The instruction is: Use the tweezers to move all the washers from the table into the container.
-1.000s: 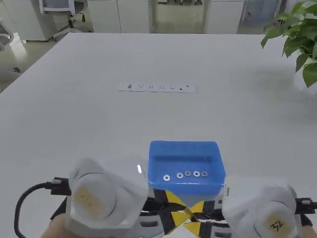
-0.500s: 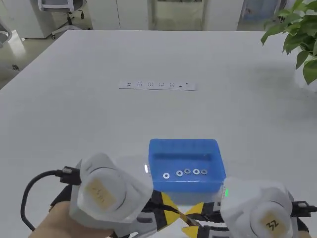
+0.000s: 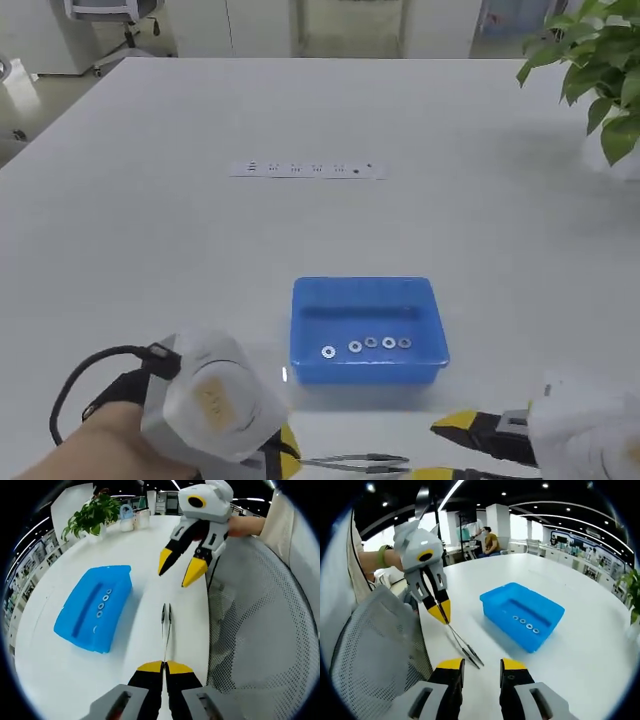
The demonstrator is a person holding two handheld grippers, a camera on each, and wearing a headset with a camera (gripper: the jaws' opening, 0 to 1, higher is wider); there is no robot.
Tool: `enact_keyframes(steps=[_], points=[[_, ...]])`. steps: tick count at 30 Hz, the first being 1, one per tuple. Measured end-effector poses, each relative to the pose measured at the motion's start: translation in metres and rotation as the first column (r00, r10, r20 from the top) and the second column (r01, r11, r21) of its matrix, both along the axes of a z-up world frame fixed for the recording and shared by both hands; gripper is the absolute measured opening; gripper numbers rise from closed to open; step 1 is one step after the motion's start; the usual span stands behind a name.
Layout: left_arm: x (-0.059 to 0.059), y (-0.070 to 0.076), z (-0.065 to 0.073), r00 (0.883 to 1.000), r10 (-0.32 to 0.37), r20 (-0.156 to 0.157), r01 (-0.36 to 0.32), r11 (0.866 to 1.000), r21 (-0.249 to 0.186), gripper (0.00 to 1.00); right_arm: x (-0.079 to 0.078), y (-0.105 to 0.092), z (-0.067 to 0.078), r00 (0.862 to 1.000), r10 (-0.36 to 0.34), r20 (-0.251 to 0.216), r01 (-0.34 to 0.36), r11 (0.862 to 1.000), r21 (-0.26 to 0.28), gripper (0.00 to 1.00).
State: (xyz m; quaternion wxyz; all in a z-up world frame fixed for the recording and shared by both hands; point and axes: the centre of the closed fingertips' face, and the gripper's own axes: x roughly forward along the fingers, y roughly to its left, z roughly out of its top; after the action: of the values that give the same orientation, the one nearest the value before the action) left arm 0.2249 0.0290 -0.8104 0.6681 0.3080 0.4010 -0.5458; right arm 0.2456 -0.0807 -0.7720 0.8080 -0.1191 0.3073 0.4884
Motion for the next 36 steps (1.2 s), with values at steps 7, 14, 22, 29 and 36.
enact_keyframes(steps=[7,14,22,29,36], points=[[0.005,0.004,-0.017,0.998,-0.067,0.001,0.066,0.987,0.144,0.00,0.013,-0.022,0.018,0.991,-0.131,0.031,0.129,0.991,0.046,0.25],[0.007,0.005,-0.020,0.993,-0.120,0.018,0.112,0.963,0.244,0.00,0.013,-0.034,0.027,0.976,-0.214,0.041,0.211,0.975,0.069,0.25],[0.010,0.020,-0.011,0.995,0.094,0.023,-0.096,0.983,0.158,0.00,0.012,-0.054,0.050,0.953,-0.294,0.070,0.282,0.948,0.146,0.25],[0.017,0.029,0.050,0.902,0.425,0.079,-0.402,0.892,-0.207,0.19,0.015,-0.052,0.069,0.942,-0.326,0.078,0.295,0.916,0.271,0.32],[0.004,0.042,0.088,0.769,0.632,0.095,-0.546,0.727,-0.416,0.41,0.028,-0.064,0.091,0.897,-0.404,0.179,0.341,0.891,0.300,0.56]])
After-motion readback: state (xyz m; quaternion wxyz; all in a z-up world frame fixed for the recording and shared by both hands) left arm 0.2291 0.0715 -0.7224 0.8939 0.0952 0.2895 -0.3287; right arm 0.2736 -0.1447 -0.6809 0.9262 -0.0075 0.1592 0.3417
